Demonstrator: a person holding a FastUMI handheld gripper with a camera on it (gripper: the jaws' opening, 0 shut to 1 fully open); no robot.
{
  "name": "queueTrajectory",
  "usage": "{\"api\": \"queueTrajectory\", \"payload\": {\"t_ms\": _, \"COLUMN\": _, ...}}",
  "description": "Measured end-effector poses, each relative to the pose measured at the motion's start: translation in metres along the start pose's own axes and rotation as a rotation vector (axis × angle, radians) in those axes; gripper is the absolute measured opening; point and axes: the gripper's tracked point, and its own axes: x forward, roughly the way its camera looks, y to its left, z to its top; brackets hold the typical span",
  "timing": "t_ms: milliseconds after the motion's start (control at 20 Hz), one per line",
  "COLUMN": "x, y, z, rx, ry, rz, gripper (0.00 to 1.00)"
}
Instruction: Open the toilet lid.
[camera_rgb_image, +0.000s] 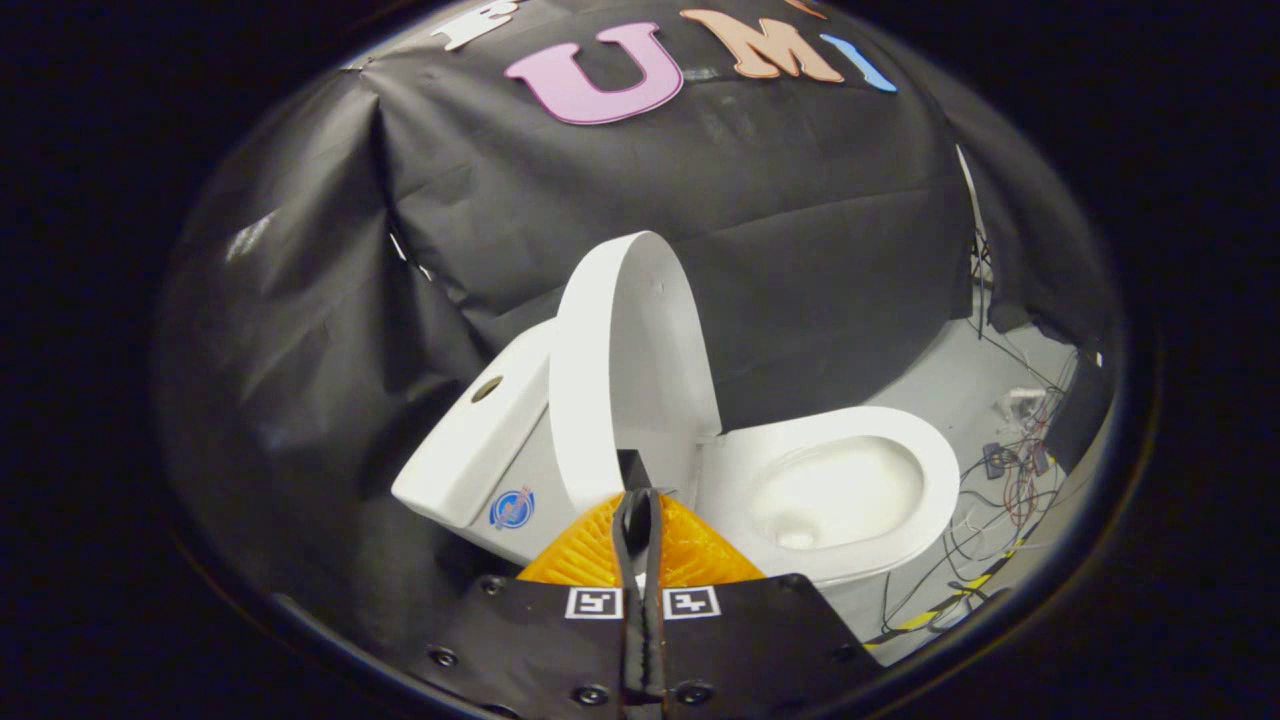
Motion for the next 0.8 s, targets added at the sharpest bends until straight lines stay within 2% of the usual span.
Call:
{"api": "queueTrajectory", "payload": {"t_ms": 600, "x": 0.019, "y": 0.055, "z": -0.011, "rx": -0.033, "ry": 0.015, "rz": 0.065, "gripper": 0.02}}
{"api": "queueTrajectory", "payload": {"t_ms": 800, "x": 0.024, "y": 0.069, "z": -0.012, "rx": -0.111, "ry": -0.009, "rz": 0.055, "gripper": 0.02}}
